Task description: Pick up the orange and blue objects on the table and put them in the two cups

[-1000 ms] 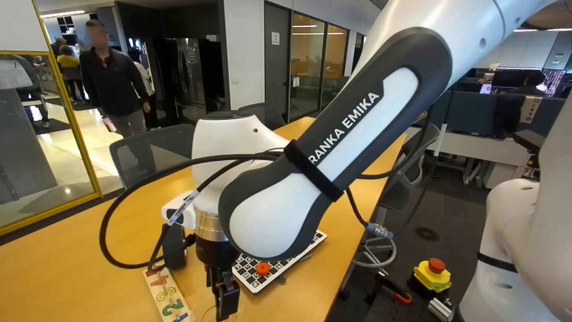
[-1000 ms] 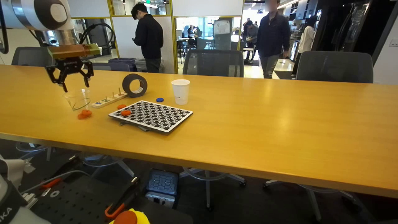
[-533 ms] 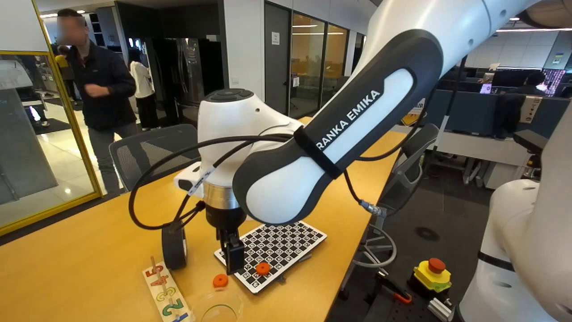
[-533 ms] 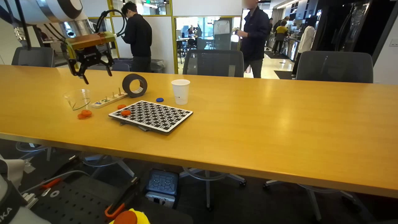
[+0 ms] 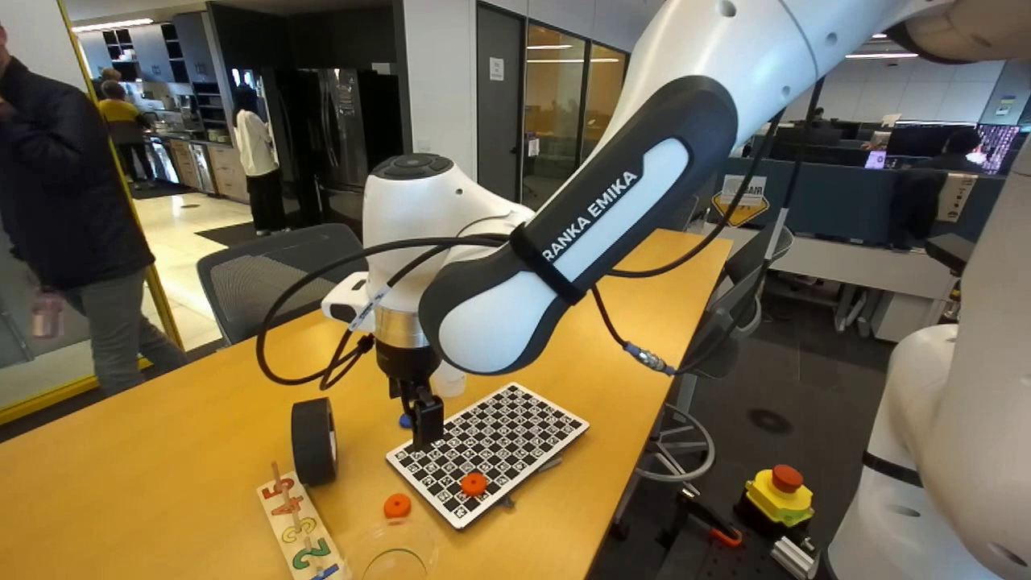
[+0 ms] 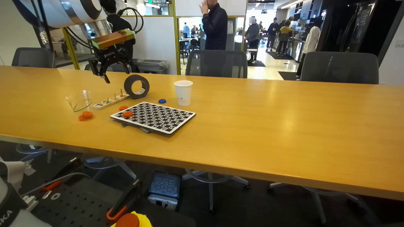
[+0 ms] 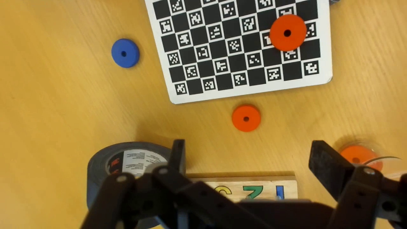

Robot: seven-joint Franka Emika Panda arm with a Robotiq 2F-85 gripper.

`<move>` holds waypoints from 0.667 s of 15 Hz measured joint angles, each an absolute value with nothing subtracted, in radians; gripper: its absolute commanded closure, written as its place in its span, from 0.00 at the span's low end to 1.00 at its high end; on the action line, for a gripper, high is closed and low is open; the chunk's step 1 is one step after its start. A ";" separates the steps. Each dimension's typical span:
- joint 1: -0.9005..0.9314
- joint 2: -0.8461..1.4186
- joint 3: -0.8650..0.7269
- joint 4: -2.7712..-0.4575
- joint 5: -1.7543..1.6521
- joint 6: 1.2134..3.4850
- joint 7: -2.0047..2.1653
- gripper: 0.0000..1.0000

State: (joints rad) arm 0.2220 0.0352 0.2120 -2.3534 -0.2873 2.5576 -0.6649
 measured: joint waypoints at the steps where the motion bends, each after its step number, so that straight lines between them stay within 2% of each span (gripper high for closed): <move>1: 0.220 0.058 0.212 -2.345 -0.287 2.566 -0.685 0.00; 10: 0.188 0.256 0.241 -2.285 -0.226 2.664 -0.904 0.00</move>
State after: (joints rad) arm 0.1876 0.2561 0.2407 -2.2850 -0.2255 2.6636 -0.9039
